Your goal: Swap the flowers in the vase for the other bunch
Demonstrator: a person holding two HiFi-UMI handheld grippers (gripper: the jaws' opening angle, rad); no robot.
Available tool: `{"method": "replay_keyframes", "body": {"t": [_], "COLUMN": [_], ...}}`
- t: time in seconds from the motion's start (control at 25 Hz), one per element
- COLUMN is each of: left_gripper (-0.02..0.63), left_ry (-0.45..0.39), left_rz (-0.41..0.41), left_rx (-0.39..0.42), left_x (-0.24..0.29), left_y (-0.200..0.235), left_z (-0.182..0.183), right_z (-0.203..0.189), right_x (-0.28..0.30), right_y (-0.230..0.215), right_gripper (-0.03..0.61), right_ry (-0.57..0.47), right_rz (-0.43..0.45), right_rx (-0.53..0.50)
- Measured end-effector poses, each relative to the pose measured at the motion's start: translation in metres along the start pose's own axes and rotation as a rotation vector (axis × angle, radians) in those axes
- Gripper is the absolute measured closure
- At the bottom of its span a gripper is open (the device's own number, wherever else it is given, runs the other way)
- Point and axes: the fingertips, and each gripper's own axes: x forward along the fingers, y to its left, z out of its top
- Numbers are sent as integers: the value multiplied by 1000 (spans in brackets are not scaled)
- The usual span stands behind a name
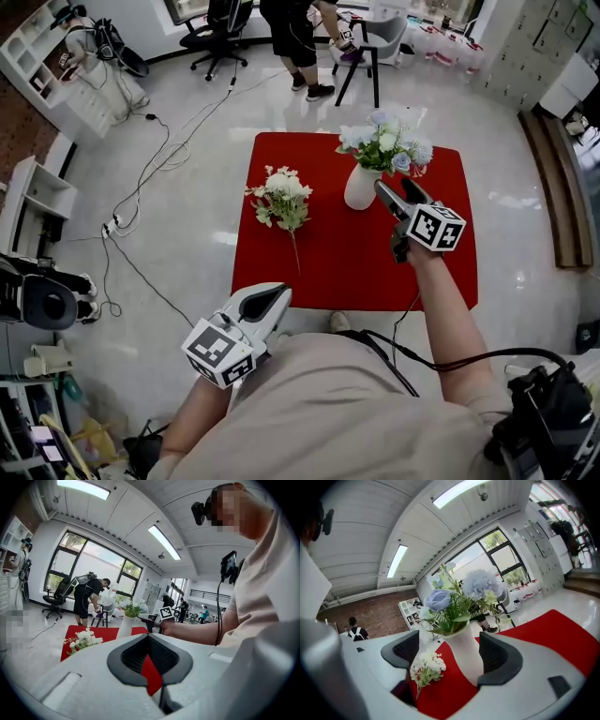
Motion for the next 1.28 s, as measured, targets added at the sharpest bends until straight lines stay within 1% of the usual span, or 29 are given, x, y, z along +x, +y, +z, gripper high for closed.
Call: {"method": "replay_keyframes", "body": {"t": [0.08, 0.24, 0.52, 0.64, 0.68, 0.72, 0.76, 0.8, 0.84, 0.96, 1.12, 1.28], "left_gripper": [607, 607, 607, 607, 607, 607, 607, 606, 606, 607, 607, 607], "left_ry": [-4, -3, 5, 10, 12, 15, 18, 20, 22, 27, 29, 29], "left_rz": [28, 66, 106, 119, 123, 127, 130, 134, 139, 145, 147, 146], "left_rx": [10, -1, -7, -8, -8, -10, -12, -14, -15, -15, -12, -3], "left_x": [8, 20, 35, 40, 40, 41, 41, 41, 41, 42, 41, 41], "left_y": [2, 4, 10, 12, 11, 11, 11, 11, 12, 12, 14, 13], "left_z": [5, 7, 4, 2, 2, 2, 1, 1, -1, -3, -3, -1], "right_z": [8, 21, 35, 39, 41, 42, 43, 44, 44, 44, 44, 49], "right_x": [13, 28, 44, 48, 48, 47, 46, 45, 45, 44, 43, 42], "right_y": [-6, -19, -22, -22, -23, -24, -25, -26, -27, -30, -30, -27], "right_gripper": [176, 169, 170, 179, 213, 268, 311, 331, 368, 433, 474, 489], "right_ry": [-20, -51, -75, -87, -94, -99, -102, -104, -106, -114, -123, -138], "right_rz": [33, 77, 166, 172, 167, 161, 155, 150, 145, 136, 129, 126], "right_rx": [43, 95, 113, 103, 100, 94, 87, 79, 71, 54, 34, 14]}}
